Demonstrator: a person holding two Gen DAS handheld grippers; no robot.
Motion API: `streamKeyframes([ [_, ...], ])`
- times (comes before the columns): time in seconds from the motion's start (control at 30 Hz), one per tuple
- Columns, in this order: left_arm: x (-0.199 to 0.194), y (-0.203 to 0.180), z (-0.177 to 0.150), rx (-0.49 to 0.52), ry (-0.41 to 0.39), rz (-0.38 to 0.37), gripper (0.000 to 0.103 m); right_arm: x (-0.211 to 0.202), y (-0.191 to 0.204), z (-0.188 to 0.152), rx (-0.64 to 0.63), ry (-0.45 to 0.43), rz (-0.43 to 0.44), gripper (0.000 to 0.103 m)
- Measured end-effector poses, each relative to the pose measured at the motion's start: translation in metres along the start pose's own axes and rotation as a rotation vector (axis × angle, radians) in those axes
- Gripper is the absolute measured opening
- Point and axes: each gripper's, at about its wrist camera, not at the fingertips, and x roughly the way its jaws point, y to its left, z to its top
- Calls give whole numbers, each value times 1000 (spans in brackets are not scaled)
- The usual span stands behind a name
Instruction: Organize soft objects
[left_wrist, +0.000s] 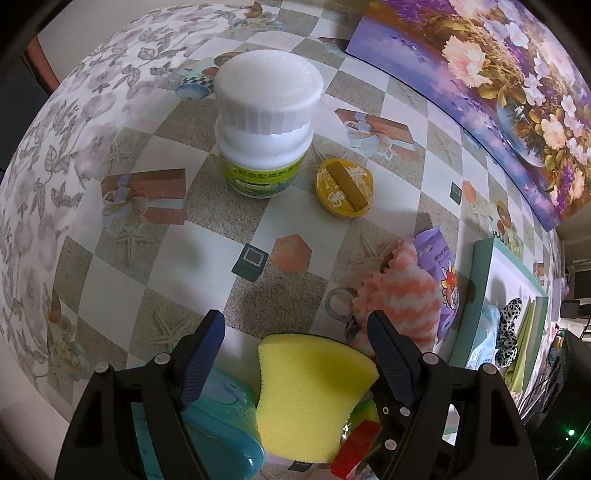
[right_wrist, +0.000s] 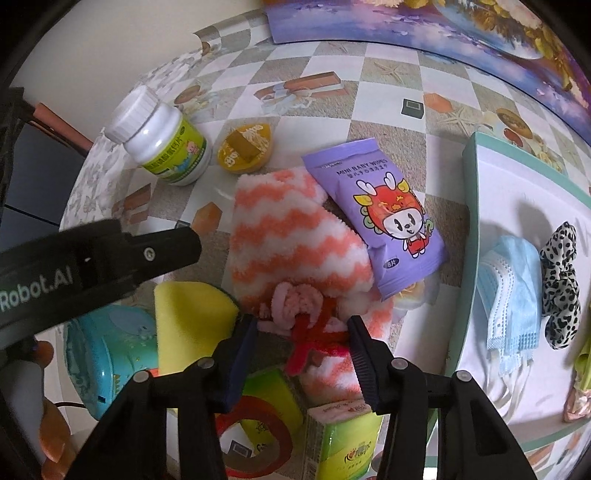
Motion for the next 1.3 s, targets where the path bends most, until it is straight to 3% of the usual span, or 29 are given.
streamKeyframes([
  [0.8, -3, -23, -10, 68, -6, -1, 80, -80, -52, -11, 113, -82, -5, 52],
  [1.3, 16, -40, -18, 152, 57, 55, 80, -83, -61, -11, 146, -78, -9, 52],
])
